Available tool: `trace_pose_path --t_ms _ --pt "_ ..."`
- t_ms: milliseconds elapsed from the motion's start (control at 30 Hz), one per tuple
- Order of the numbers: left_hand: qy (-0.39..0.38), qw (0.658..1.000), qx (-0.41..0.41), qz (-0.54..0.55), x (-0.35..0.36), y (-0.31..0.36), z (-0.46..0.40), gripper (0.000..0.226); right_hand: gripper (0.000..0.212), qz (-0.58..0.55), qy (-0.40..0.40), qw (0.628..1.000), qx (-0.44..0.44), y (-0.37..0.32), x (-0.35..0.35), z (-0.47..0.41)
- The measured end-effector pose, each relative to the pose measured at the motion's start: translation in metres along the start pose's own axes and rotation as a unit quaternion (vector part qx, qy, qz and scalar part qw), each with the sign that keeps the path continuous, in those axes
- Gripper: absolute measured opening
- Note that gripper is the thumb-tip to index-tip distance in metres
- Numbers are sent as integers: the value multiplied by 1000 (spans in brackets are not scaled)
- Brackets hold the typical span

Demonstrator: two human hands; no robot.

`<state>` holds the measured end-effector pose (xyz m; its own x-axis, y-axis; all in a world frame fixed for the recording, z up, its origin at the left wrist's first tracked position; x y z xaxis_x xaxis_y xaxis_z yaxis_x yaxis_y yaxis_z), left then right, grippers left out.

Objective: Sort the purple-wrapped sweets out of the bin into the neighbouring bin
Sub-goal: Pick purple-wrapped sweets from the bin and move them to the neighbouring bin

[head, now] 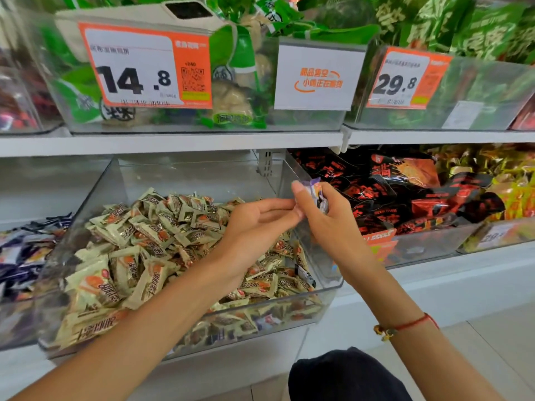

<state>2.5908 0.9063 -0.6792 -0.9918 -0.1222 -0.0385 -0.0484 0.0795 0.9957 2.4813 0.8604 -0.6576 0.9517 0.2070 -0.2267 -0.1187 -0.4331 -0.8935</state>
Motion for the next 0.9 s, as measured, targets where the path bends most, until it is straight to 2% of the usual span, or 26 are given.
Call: trace_pose_path --t_ms 100,167,233,333,400,500,667,800,900 --pt "-24 999 40 -27 5 6 -3 18 31 15 31 998 -43 -3 -15 0" --pt "-79 987 50 -129 9 -1 -11 17 33 58 58 995 -51 0 -31 2" --pt "-150 950 34 -271 18 -24 -22 21 34 101 59 992 -53 8 -43 5" --pt "-210 855 37 -472 31 -64 -39 24 28 134 23 989 -56 17 -45 10" --pt "-247 804 41 -539 39 -81 -44 27 16 135 -5 989 -54 20 -44 11" --pt "-262 775 46 -573 45 -86 -48 32 9 128 -29 990 -49 20 -40 11" --pt "-203 788 80 -576 42 -63 -46 28 9 157 -31 985 -66 10 -36 14" --pt "-95 841 98 -524 -1 -18 -19 24 8 155 -53 981 -104 -12 -25 23" --pt "0 876 110 -470 -49 9 18 13 14 119 -85 984 -99 -27 0 28"
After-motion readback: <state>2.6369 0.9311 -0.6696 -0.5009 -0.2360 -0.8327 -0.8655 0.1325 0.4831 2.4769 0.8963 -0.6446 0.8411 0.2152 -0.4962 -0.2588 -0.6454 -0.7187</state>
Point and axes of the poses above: each hand's wrist, its own z-axis away from the middle knuckle, its own x-axis out of the palm, y = z × x, the point moved 8 cm from there along -z, towards the middle knuckle, and after that the axes turned 1 degree about -x, right-handed, at the moved point
